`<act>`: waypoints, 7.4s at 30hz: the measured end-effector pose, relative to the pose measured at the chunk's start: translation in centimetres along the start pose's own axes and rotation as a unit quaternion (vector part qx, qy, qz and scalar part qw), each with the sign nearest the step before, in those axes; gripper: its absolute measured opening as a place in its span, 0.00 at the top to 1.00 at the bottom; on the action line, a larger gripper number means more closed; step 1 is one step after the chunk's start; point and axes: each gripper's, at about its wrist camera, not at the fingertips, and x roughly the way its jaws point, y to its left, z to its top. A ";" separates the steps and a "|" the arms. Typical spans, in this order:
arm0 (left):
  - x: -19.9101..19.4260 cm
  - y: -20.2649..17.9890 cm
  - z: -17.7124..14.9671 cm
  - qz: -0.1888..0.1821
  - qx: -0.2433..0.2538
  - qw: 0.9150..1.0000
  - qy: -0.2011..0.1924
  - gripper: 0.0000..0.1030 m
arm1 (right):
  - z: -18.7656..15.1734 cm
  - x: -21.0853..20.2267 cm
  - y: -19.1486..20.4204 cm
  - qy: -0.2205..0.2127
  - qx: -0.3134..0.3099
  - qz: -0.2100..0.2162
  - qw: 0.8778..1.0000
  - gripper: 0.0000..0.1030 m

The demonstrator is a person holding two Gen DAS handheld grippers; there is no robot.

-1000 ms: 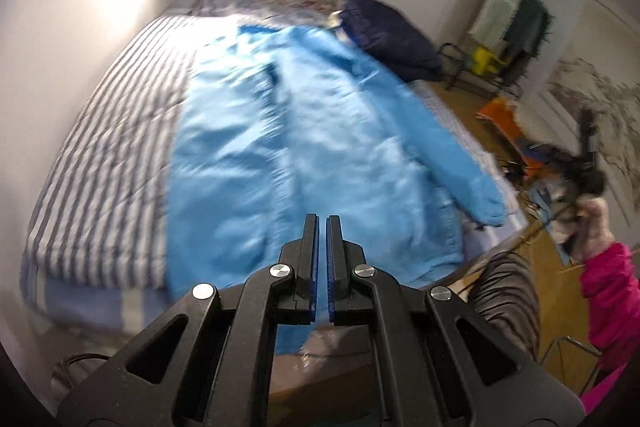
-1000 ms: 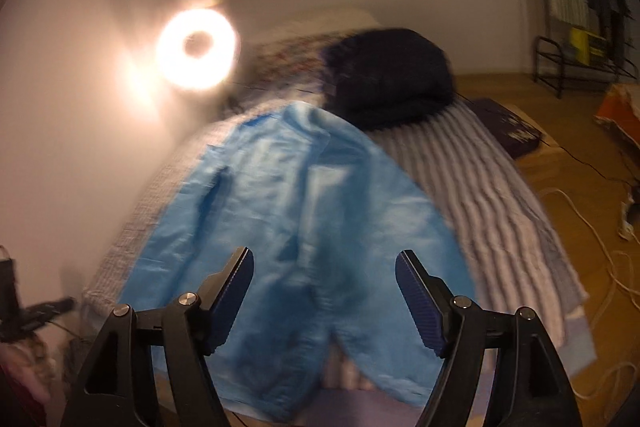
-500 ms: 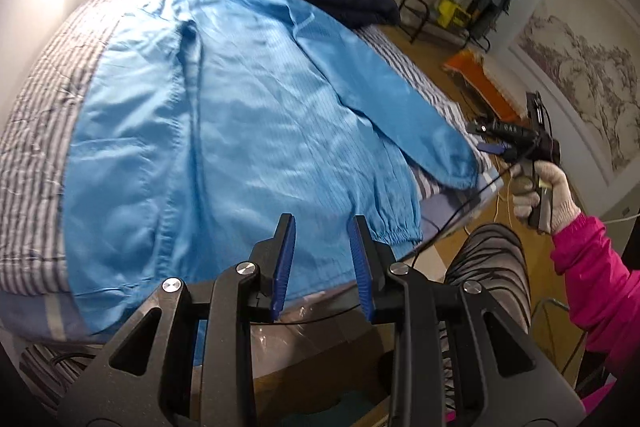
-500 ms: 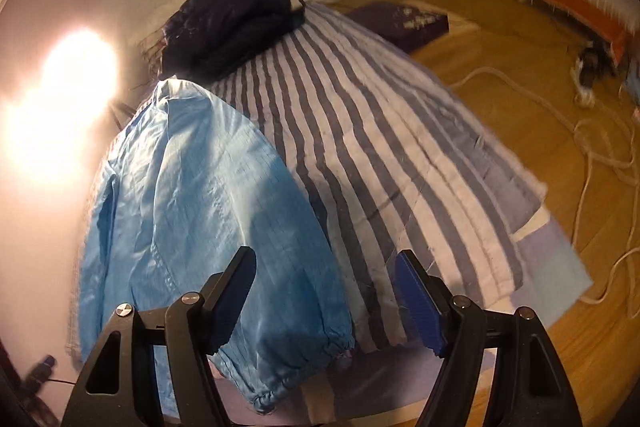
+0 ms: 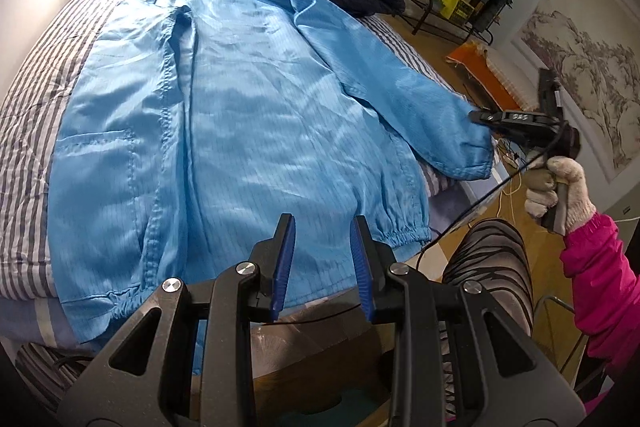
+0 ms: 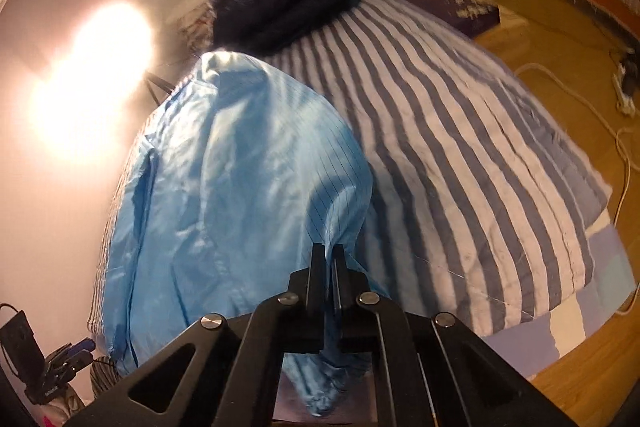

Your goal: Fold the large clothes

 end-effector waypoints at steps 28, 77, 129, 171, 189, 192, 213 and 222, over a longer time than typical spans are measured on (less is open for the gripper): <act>-1.6 7.6 -0.1 0.014 -0.125 0.992 -0.029 0.57 | -13.2 5.8 25.6 0.137 -0.379 0.164 0.900 0.64; 8.7 2.2 -5.1 -0.100 -0.136 0.978 0.122 0.99 | 2.7 14.2 10.0 0.157 -0.069 0.087 0.981 0.74; 9.3 -1.0 -4.6 -0.088 -0.089 0.985 0.119 0.99 | -6.7 7.9 7.4 0.162 -0.029 0.098 0.981 1.00; 17.5 -14.0 -0.6 0.066 0.111 0.987 0.099 0.93 | -5.8 -7.0 -0.2 -0.071 -0.035 0.110 0.991 0.60; 9.7 -8.5 2.3 -0.122 -0.075 0.989 0.042 0.98 | 5.1 10.0 4.9 0.034 0.027 0.164 0.985 0.42; 9.3 -8.2 2.4 -0.133 -0.082 0.987 0.041 0.98 | 6.8 14.0 6.2 0.052 0.031 0.143 0.988 0.42; 6.5 -0.6 1.1 -0.213 -0.166 0.963 0.004 0.99 | 11.8 19.0 19.9 0.047 -0.099 0.000 0.994 1.00; 3.8 5.3 -1.6 -0.208 -0.223 0.952 -0.025 0.99 | 9.9 19.9 31.2 0.048 -0.235 -0.057 0.969 1.00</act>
